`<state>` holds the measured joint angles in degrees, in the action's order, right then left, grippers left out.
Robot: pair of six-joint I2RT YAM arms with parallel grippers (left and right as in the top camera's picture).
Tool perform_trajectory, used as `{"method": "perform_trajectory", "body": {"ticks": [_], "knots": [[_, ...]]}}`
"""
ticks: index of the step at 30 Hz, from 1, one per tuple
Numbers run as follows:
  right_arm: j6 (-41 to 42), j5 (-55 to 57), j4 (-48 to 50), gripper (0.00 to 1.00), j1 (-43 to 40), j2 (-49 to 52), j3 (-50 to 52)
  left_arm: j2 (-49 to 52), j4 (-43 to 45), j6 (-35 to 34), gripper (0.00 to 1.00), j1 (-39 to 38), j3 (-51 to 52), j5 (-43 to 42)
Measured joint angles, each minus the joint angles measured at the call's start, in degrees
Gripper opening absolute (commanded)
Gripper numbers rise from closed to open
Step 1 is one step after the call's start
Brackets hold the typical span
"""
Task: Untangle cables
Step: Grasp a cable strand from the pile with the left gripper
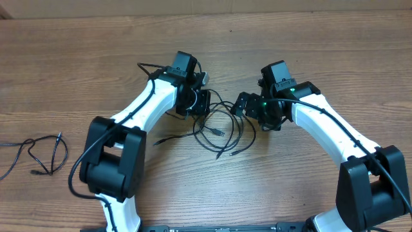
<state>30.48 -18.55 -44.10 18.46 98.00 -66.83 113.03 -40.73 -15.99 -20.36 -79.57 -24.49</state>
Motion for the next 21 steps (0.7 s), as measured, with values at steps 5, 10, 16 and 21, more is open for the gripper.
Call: {"method": "perform_trajectory", "body": {"ticks": [5, 10, 16, 21], "knots": [[5.3, -5.2, 1.1, 0.67, 0.0, 0.0, 0.0, -5.9, -0.9, 2.5, 0.04, 0.1, 0.0, 0.0], [15.4, -12.0, 2.1, 0.65, 0.0, 0.0, 0.0, -10.9, -2.6, 3.1, 0.04, -1.0, -0.2, 0.0], [19.8, -17.7, 4.5, 0.65, 0.0, 0.0, 0.0, -12.0, -4.8, 3.1, 0.04, -2.5, -0.4, 0.0], [21.0, -17.6, 4.7, 0.65, 0.0, 0.0, 0.0, -12.0, -4.8, 3.1, 0.04, -3.8, -0.4, -1.7]]}}
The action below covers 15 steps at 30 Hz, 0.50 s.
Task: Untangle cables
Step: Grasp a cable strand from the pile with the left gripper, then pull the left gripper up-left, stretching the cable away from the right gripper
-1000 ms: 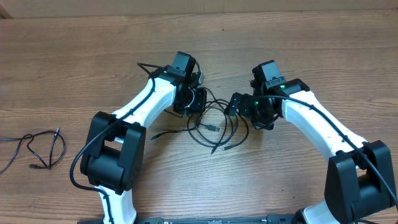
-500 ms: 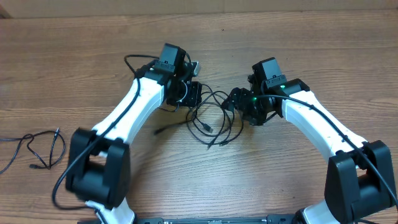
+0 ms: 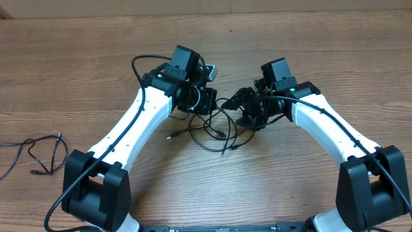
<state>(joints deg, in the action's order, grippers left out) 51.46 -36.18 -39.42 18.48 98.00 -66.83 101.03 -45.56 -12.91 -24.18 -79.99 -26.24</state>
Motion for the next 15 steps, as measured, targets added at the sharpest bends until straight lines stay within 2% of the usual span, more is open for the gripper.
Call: {"method": "perform_trajectory", "body": {"ticks": [3, 7, 8, 10, 11, 12, 13, 15], "knots": [[0.5, 1.3, 1.0, 0.65, 0.0, 0.0, 0.0, -0.9, 1.2, 0.0, 0.04, -0.6, 0.0, -2.6], [1.7, 3.8, 1.3, 0.59, 0.0, 0.0, 0.0, -4.6, 2.0, 0.0, 0.04, -0.8, 0.0, -5.0], [2.1, 4.7, 1.2, 0.55, 0.0, 0.0, 0.0, -6.0, 2.0, 0.0, 0.04, -0.9, 0.0, -5.3], [2.9, 7.1, 1.0, 0.37, 0.0, 0.0, 0.0, -9.6, 2.1, 0.0, 0.04, -0.7, 0.0, -5.5], [2.9, 8.5, 0.5, 0.25, 0.0, 0.0, 0.0, -11.8, 2.1, -0.1, 0.04, -0.2, 0.0, -5.3], [2.9, 9.7, -0.2, 0.10, 0.0, 0.0, 0.0, -13.8, 2.1, -0.2, 0.04, 0.1, 0.0, -5.0], [3.5, 10.9, -1.2, 0.04, 0.0, 0.0, 0.0, -15.8, 2.1, -0.5, 0.04, 0.7, 0.0, -4.7], [3.8, 13.2, -2.9, 0.04, 0.0, 0.0, 0.0, -20.2, 2.1, -1.2, 0.04, 2.6, 0.0, -3.8]]}}
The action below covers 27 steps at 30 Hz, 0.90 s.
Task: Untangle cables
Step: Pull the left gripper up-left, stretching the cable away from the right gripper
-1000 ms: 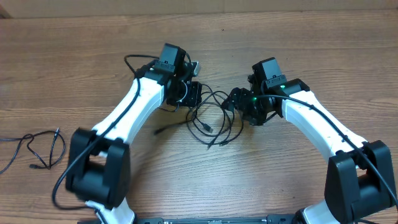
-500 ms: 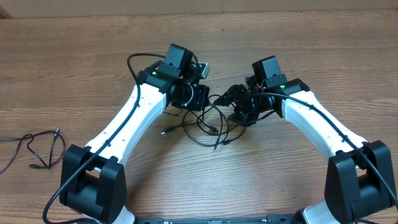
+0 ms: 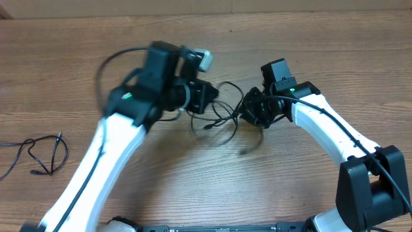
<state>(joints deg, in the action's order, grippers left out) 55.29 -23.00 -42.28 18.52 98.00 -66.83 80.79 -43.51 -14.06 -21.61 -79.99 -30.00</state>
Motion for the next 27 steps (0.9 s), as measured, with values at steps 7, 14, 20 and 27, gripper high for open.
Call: {"method": "perform_trajectory", "body": {"ticks": [7, 14, 20, 27], "knots": [[0.4, 6.0, -4.5, 0.04, 0.0, 0.0, 0.0, -10.4, -0.2, -1.0, 0.04, 7.8, 0.0, 1.3], [2.2, 14.2, -11.3, 0.04, 0.0, 0.0, 0.0, -17.1, 1.3, -2.4, 0.04, 17.7, 0.0, 5.3], [4.1, 21.2, -15.3, 0.04, 0.0, 0.0, 0.0, -18.9, 1.0, -5.9, 0.04, 26.1, 0.0, 13.1], [4.4, 23.8, -15.5, 0.04, 0.0, 0.0, 0.0, -16.1, 1.5, -7.2, 0.04, 31.3, 0.0, 15.7]]}}
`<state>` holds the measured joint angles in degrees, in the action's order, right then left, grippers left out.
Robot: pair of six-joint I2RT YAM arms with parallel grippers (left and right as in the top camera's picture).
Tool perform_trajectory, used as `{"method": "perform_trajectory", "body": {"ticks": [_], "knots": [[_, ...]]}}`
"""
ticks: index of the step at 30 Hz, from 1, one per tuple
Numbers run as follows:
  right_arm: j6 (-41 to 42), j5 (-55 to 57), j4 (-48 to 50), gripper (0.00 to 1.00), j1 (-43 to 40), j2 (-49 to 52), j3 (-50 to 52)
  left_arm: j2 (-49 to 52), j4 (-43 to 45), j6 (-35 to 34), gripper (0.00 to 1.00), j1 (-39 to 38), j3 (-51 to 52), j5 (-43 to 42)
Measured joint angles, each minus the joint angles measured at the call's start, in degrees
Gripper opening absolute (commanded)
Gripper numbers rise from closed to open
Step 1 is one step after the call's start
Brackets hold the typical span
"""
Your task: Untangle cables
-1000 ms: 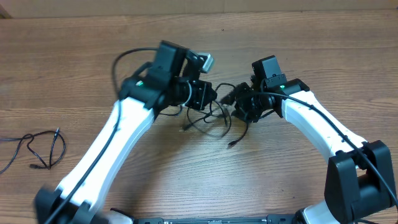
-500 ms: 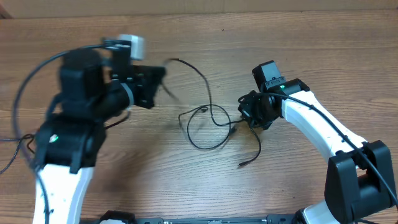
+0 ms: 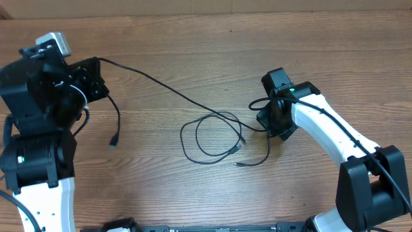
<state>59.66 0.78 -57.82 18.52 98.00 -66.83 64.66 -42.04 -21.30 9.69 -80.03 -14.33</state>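
Observation:
A black cable point(image 3: 167, 90) stretches in the overhead view from my left gripper point(image 3: 98, 76) across the table to my right gripper point(image 3: 269, 125). The left gripper is raised high at the far left and shut on this cable; a short end with a plug point(image 3: 113, 140) dangles below it. More black cable lies in a loose loop point(image 3: 206, 135) on the table left of the right gripper, with two plug ends point(image 3: 239, 147) near it. The right gripper points down at the table and seems shut on cable; its fingers are mostly hidden under the wrist.
The wooden table point(image 3: 193, 38) spreads around both arms. The raised left arm point(image 3: 38, 148) covers the table's left side. The right arm's base point(image 3: 373, 187) stands at the lower right.
My left gripper has moved from the middle of the table to the far left and higher, with the cable in it. The cable is now drawn out long. The right gripper stayed put.
Both grippers were close together over a tangled bunch of black cable at the table's middle. Then the left gripper was lifted with cable in it while the right held its side. Now one strand runs long between them and a loose loop lies flat.

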Motion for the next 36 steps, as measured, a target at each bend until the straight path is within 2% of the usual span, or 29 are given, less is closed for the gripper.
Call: {"method": "perform_trajectory", "body": {"ticks": [8, 14, 21, 31, 36], "knots": [[-10.8, -9.9, 6.5, 0.04, 0.0, 0.0, -0.1, 6.6, -4.1, -0.2, 0.04, 0.0, 0.0, -5.5], [-21.6, -25.4, 12.0, 0.04, 0.0, -2.1, -2.2, 12.6, -5.0, -0.3, 0.04, -1.7, 0.0, -11.9], [-26.8, -41.0, 19.8, 0.04, 0.3, -6.9, -3.0, 17.8, -4.9, -0.9, 0.04, -6.2, 0.0, -16.3], [-30.4, -47.3, 31.4, 0.04, 7.5, -7.0, -3.1, 22.1, -2.5, -1.7, 0.04, -15.6, 0.0, -17.5], [-32.0, -47.3, 34.5, 0.04, 8.7, -7.0, -3.1, 22.1, -2.8, 1.4, 0.04, -16.8, 0.0, -21.2]]}}
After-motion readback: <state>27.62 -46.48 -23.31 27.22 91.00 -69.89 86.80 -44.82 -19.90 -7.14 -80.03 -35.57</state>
